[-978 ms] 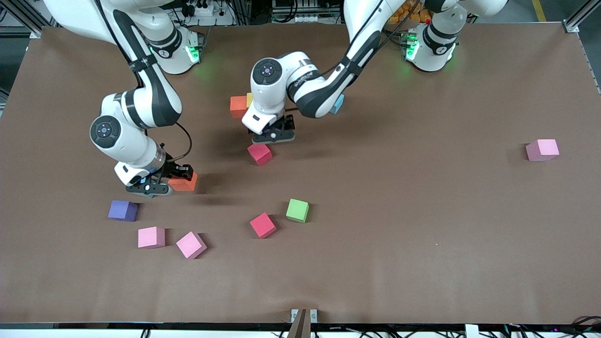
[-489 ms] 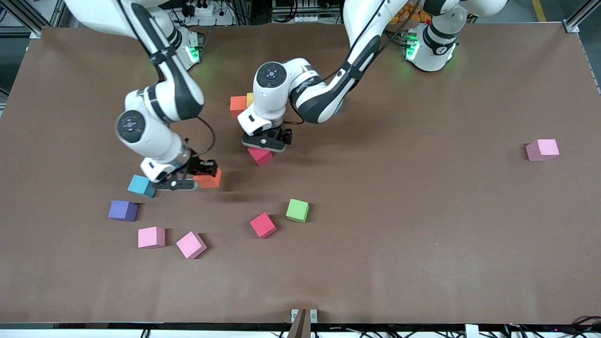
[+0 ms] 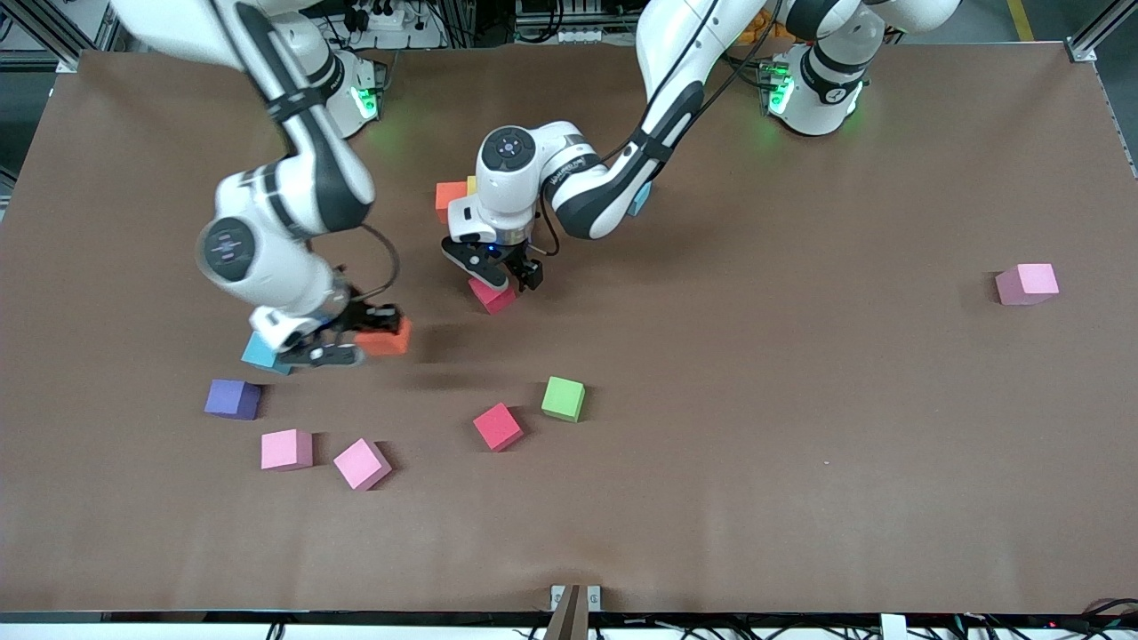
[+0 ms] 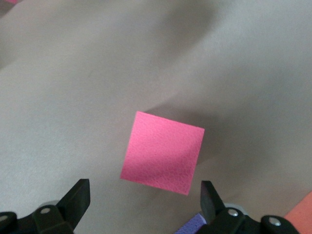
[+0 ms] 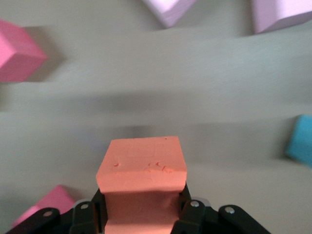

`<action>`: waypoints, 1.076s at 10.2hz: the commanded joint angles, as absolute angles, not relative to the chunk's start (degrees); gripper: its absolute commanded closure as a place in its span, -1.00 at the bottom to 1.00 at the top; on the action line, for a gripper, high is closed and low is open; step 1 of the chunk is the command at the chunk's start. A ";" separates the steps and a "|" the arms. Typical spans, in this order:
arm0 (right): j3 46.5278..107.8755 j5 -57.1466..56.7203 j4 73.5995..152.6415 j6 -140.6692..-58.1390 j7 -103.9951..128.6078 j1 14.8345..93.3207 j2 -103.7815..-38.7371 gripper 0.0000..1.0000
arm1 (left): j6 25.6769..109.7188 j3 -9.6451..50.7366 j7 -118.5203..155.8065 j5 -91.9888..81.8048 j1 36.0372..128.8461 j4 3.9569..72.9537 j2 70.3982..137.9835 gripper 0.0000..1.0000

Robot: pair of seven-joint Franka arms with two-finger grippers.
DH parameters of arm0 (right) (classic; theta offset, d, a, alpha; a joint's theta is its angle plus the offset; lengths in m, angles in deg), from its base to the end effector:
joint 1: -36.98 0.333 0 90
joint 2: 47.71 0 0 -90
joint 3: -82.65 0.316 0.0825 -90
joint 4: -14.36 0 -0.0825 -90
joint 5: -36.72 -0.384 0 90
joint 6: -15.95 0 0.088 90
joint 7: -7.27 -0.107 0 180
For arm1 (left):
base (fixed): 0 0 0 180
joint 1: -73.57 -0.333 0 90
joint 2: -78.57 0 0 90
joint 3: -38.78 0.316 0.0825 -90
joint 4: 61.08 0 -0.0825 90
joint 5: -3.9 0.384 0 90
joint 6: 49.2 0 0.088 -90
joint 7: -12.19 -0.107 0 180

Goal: Form number 2 with 11 blocks
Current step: 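Move the left gripper over the pink cube while the right gripper holds orange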

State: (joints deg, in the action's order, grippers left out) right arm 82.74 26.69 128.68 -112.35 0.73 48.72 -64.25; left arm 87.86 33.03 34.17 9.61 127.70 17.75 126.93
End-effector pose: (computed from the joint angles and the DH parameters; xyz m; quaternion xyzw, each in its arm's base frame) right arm 0.5831 0.1274 0.3131 -0.9974 0.0097 0.0328 0.0632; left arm 0.3930 -0.6413 0.2267 0.9377 -0.3361 0.0675 0.0570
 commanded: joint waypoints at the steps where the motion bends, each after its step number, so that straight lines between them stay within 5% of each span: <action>1: 83.27 26.52 127.56 -110.87 5.87 45.24 -65.11 1.00 | 90.01 33.25 30.49 11.55 129.10 16.61 128.93 -1.00; 11: 83.27 26.53 127.30 -111.66 5.17 43.75 -65.81 1.00 | 93.97 33.51 30.74 11.55 129.20 15.82 130.34 -1.00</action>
State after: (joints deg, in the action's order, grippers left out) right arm 82.70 26.68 128.62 -111.84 5.58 44.51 -64.92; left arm 93.37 33.27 31.15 10.10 129.01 17.35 129.32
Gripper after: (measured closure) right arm 0.432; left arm 0.000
